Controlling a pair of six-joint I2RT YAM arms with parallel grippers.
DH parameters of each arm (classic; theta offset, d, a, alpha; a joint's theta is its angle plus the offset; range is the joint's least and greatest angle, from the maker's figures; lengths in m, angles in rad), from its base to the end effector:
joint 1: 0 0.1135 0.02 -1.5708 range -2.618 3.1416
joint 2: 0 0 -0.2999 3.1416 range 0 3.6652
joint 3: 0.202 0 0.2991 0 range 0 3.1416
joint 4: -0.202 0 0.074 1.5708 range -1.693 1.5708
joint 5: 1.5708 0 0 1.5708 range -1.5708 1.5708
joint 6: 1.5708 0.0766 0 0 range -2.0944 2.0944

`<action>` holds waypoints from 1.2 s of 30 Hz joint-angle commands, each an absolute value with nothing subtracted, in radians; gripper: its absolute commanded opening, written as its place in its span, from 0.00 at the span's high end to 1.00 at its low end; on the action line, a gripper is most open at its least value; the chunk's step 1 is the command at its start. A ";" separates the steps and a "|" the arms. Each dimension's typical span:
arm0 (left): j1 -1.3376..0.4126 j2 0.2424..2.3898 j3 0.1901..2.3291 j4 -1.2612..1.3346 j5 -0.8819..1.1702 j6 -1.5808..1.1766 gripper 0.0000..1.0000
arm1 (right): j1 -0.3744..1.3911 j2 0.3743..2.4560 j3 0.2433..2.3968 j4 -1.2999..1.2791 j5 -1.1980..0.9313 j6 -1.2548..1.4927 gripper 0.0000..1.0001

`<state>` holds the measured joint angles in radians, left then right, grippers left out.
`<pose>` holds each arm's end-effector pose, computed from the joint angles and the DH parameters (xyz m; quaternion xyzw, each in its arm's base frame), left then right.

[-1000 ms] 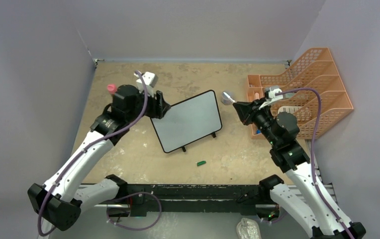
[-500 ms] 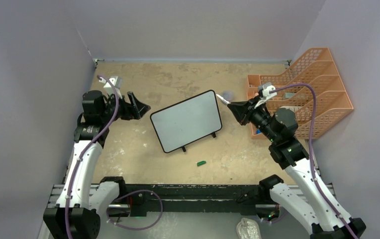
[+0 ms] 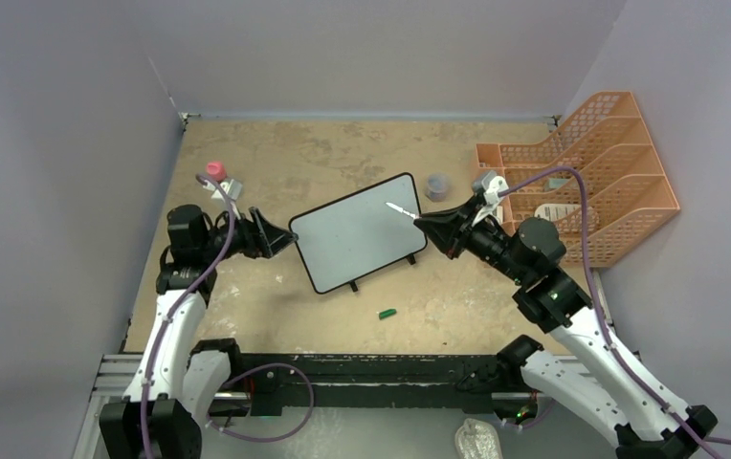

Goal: Write a sentence on the whiteboard

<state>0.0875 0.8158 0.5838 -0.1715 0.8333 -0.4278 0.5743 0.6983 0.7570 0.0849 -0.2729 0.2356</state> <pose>0.2330 -0.0365 0.2737 0.0212 0.7947 -0.4182 0.4395 0.1781 0.1399 0.4046 -0.2107 0.6219 0.3769 0.6533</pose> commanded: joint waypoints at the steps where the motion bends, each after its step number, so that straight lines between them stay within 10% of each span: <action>1: 0.094 0.876 0.562 0.061 0.943 -0.488 0.29 | 0.597 0.701 0.786 0.124 -0.264 0.201 1.00; 17: 0.092 1.158 0.260 0.958 1.100 -0.829 0.54 | 0.597 0.771 0.806 0.151 -0.220 0.210 1.00; 29: 0.041 1.287 0.224 1.184 1.110 -0.851 1.00 | 0.598 0.812 0.814 0.156 -0.227 0.194 1.00; 36: -0.044 1.339 0.225 1.229 1.058 -0.806 1.00 | 0.597 0.830 0.818 0.155 -0.224 0.168 1.00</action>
